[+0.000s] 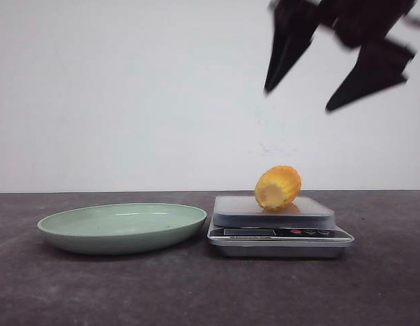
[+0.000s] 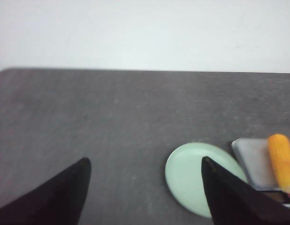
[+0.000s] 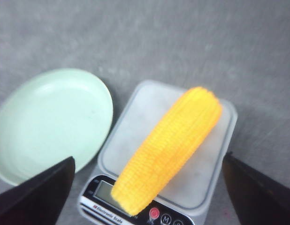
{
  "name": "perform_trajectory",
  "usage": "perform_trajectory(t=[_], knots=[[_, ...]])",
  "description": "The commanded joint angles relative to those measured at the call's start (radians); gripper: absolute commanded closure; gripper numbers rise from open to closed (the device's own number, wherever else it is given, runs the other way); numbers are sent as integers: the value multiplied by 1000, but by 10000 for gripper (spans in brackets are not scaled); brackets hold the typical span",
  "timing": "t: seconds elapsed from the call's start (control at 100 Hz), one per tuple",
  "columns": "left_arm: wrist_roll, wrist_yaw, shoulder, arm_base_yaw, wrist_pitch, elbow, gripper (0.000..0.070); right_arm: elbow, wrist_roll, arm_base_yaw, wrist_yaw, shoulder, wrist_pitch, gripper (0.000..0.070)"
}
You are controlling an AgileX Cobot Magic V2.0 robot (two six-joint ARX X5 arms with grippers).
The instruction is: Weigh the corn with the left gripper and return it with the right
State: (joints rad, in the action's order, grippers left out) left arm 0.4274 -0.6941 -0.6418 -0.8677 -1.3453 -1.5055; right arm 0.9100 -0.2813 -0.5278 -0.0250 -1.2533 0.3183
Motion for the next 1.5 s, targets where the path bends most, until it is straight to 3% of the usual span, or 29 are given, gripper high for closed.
perform_trajectory(t=[0.0, 0.34, 0.46, 0.53, 0.63, 0.71, 1.14, 1.49], knots=[[60, -6, 32, -10, -3, 23, 271, 14, -31, -6, 9, -61, -34, 63], [132, -5, 163, -10, -39, 194, 270, 15, -82, -6, 26, -268, -117, 65], [135, -5, 162, -10, -35, 220, 270, 15, -92, -6, 26, -313, -129, 118], [136, -5, 162, -10, -24, 232, 270, 15, -105, -7, 26, -325, -132, 255], [139, -6, 162, -10, -22, 235, 270, 15, -104, -15, 26, -325, -151, 562], [139, -6, 162, -10, -18, 235, 270, 17, -103, -20, 26, -317, -166, 699], [152, -6, 162, -10, -17, 235, 270, 243, -58, -124, 9, -288, -78, 700], [161, -6, 162, -10, 0, 235, 270, 435, -114, -288, 8, -480, -79, 700]])
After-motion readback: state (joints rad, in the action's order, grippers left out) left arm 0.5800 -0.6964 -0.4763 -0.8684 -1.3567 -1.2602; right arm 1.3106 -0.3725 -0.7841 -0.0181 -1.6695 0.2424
